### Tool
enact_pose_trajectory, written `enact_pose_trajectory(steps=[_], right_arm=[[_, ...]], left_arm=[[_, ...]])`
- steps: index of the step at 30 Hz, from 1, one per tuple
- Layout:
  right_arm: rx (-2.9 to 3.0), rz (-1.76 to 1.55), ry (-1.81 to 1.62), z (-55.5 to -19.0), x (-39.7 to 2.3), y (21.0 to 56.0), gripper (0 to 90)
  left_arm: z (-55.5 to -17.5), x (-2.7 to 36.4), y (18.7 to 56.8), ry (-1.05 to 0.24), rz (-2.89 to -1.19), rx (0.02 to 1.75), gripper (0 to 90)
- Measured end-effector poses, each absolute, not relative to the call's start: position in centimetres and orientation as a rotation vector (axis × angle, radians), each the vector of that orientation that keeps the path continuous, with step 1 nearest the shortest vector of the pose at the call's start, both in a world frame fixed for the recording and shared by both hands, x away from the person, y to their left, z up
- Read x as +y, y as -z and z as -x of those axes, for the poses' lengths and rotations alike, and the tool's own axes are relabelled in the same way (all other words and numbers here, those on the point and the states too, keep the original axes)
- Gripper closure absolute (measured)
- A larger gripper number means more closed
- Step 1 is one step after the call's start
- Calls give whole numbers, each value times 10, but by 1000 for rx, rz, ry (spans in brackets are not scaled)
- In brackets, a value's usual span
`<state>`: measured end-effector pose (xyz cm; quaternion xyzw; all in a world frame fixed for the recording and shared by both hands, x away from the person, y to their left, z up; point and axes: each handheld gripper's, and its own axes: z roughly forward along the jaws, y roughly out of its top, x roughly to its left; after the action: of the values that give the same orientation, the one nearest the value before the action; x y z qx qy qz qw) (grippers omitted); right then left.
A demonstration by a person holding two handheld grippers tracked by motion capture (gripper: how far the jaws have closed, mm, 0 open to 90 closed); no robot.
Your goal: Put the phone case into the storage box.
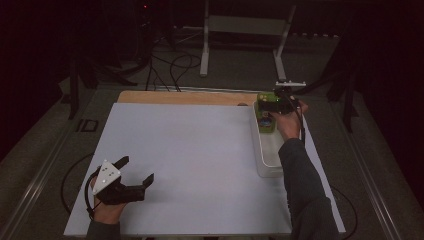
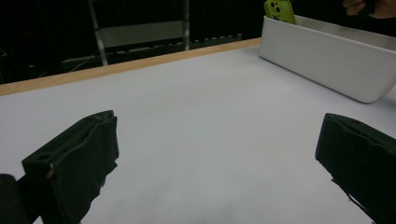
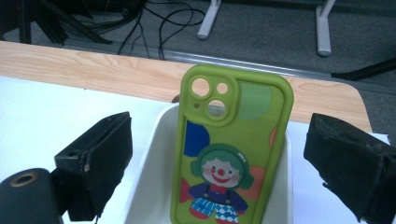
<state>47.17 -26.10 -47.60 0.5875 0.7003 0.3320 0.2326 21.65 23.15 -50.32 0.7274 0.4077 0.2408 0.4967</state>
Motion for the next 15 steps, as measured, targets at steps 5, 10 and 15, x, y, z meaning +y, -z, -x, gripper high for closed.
enact_pose_trajectory(steps=[5, 10, 15], right_arm=[[1929, -1596, -927, -467, -261, 474, 77], [1942, -1566, -936, -461, -260, 470, 78], [1935, -1558, -971, -453, -263, 467, 80]], left_arm=[[-217, 231, 503, -582, -1763, 987, 0], [-217, 232, 503, -582, -1761, 988, 0], [-217, 231, 503, -582, -1762, 987, 0]])
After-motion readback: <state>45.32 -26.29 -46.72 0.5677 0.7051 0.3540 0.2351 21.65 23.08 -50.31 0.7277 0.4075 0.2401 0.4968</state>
